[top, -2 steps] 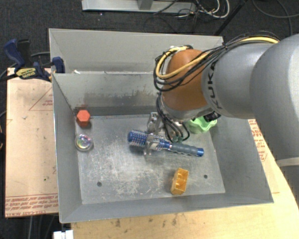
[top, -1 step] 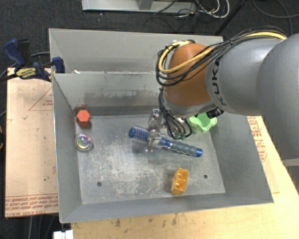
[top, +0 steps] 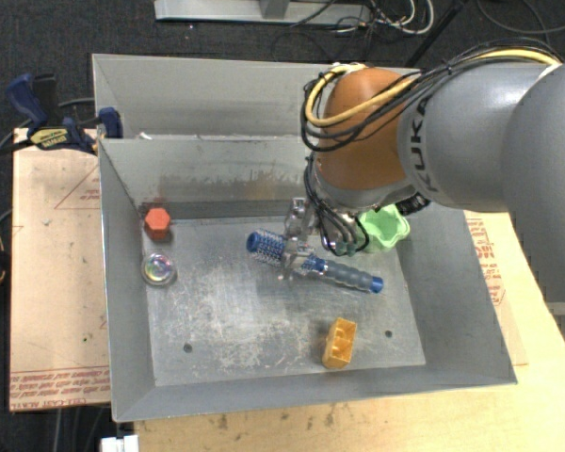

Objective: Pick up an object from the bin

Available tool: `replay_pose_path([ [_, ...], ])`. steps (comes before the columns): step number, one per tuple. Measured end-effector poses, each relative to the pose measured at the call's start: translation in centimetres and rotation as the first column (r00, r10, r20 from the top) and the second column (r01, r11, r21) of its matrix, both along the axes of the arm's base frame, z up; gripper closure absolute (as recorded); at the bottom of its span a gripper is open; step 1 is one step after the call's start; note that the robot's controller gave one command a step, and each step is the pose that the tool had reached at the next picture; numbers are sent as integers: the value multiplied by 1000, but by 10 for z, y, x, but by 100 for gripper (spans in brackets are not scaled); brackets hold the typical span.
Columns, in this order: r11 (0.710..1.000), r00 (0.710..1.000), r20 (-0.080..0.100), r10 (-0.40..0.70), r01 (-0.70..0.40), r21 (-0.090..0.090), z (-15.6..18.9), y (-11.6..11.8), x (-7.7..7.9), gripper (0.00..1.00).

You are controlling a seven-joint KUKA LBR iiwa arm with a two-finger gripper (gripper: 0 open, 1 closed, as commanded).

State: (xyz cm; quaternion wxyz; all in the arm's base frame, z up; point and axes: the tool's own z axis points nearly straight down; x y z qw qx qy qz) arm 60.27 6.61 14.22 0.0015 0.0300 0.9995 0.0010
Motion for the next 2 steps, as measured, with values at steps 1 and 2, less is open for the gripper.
replay_pose_path([
  [1,1000,1000,-1,0,0,0,11,0,0,100],
  [2,1000,1000,0,0,0,0,39,1,1,100],
])
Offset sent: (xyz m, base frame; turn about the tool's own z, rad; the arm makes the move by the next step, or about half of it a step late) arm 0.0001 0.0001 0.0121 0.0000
